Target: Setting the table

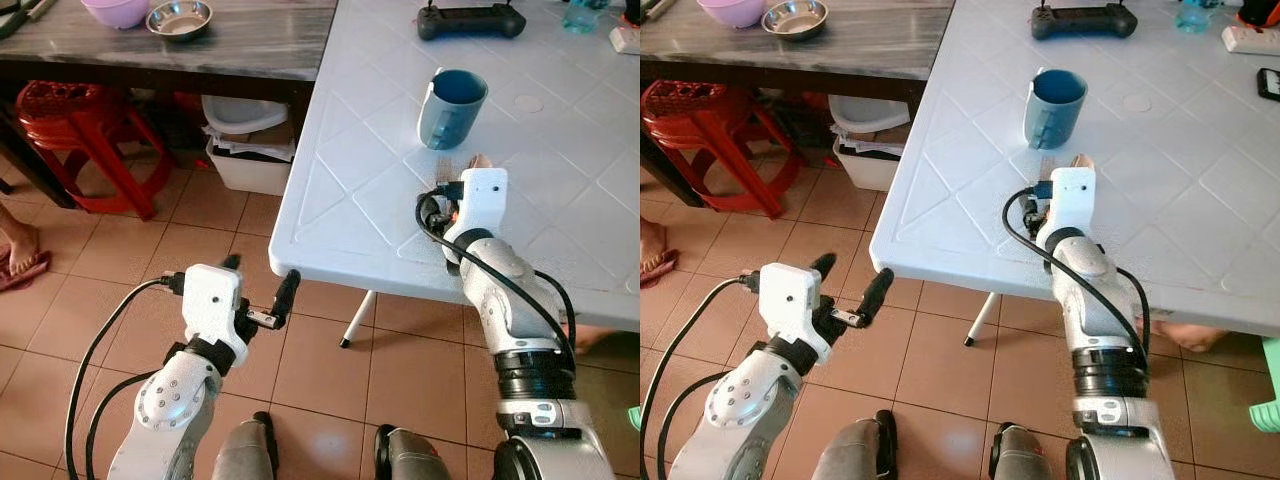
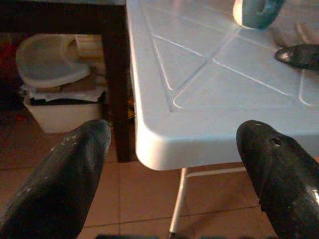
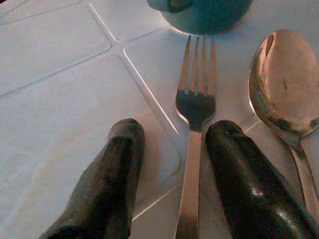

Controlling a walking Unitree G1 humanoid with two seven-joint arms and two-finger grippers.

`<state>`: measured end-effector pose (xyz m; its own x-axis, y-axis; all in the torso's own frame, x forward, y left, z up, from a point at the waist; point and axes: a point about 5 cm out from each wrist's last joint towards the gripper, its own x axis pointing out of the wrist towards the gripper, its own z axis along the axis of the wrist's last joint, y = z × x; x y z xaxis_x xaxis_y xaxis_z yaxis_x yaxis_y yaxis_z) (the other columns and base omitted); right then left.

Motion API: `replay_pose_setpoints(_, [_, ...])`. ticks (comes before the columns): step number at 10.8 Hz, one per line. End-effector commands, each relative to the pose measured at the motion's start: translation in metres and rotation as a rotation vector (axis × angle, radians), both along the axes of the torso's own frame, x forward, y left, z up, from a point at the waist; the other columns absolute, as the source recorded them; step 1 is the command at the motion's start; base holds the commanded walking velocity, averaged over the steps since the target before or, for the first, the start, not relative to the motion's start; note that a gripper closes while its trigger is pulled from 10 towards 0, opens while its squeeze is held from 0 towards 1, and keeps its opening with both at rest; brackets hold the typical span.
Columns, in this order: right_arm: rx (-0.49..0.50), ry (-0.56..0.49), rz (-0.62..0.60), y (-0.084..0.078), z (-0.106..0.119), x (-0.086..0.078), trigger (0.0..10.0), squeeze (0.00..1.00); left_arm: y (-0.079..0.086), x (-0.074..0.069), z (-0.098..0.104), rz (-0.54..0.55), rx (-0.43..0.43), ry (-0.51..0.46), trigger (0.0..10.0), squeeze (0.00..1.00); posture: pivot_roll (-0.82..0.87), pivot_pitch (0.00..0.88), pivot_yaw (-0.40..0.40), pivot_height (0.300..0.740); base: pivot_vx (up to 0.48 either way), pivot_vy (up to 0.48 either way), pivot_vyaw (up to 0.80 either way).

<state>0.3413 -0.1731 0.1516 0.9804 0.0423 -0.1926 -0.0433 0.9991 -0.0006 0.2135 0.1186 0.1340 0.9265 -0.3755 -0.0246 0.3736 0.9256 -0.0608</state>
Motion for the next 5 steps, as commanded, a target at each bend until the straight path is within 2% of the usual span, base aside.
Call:
replay_pose_setpoints(1, [0.016, 0.152, -0.019, -0.005, -0.03, -0.008, 0.0, 0.0, 0.0, -0.004, 0.005, -0.028, -0.006, -0.017, 10.0, 0.0, 0.1, 0.233, 0.046, 0.74, 0.0, 0.0, 0.0])
replay_pose_setpoints(3, [0.038, 0.196, -0.053, -0.013, -0.038, -0.013, 0.0, 0.0, -0.002, -0.006, 0.008, -0.073, -0.018, -0.022, 10.0, 0.0, 0.1, 0.231, 0.045, 0.74, 0.0, 0.0, 0.0])
replay_pose_setpoints(5, [0.062, 0.21, -0.077, -0.012, -0.043, -0.02, 0.0, 0.0, -0.001, -0.006, 0.007, -0.077, -0.019, -0.018, 10.0, 0.0, 0.09, 0.229, 0.044, 0.74, 0.0, 0.0, 0.0])
